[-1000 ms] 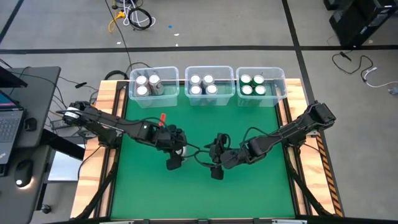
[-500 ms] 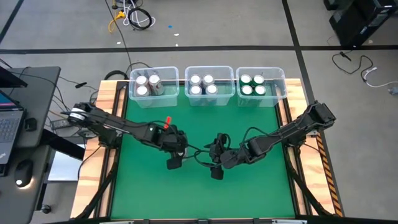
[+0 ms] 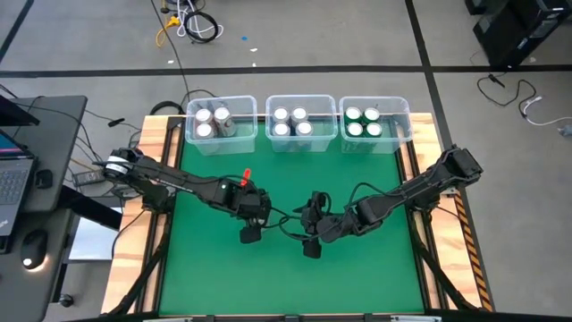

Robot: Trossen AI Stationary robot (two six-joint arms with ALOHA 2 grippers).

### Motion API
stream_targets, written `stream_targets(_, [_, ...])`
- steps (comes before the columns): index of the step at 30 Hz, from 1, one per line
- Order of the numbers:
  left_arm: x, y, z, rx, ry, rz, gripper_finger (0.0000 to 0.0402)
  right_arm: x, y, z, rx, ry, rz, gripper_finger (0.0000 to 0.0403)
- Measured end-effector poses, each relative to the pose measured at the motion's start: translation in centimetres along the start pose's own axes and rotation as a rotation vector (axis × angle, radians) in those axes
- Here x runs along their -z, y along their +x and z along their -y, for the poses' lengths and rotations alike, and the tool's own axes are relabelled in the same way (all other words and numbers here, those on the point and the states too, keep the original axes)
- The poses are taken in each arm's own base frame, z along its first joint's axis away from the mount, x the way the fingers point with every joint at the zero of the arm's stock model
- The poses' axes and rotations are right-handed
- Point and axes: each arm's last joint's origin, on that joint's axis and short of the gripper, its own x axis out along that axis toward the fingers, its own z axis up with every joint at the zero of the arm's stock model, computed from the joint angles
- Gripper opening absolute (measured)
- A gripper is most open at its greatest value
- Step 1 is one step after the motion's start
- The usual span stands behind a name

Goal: Sort soda cans
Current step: Put the red silver soda can into the left transparent bin

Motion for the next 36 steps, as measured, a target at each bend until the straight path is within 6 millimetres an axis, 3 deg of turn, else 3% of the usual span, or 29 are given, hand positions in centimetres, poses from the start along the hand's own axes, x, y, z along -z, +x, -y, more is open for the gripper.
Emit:
stream_targets(3, [-0.1, -0.1, -0.1, 0.028, -0.002, -0.004, 0.0288, 0.0, 0.0, 0.0, 0.0, 0.0, 0.001, 0.0325])
stream_targets(8, [-0.4, -0.9, -0.7, 0.044, -0.003, -0.049, 0.0289, 0.0, 0.0, 0.0, 0.0, 0.0, 0.0, 0.0322])
stream_targets(14, [-2.6, -5.3, -2.9, -0.05, -0.033, -0.058, 0.0289, 0.0, 0.0, -0.1, -0.001, 0.0, -0.001, 0.0321])
stream_targets(20, [-4.5, -11.3, -6.7, -0.201, -0.096, 0.004, 0.0289, 0.1, -0.1, -0.2, -0.005, -0.002, -0.002, 0.0318])
stream_targets(26, [-4.1, -15.9, -11.8, -0.269, -0.243, 0.126, 0.0289, 0.1, -0.1, -0.2, -0.005, -0.003, -0.001, 0.0318])
stream_targets(31, [-2.3, -17.5, -16.3, -0.486, -0.428, 0.101, 0.0289, 0.1, -0.1, -0.2, -0.005, -0.004, -0.001, 0.0314])
stream_targets(36, [-1.2, -18.0, -19.9, -0.541, -0.555, 0.073, 0.0289, 0.1, -0.1, -0.2, -0.005, -0.004, -0.001, 0.0313])
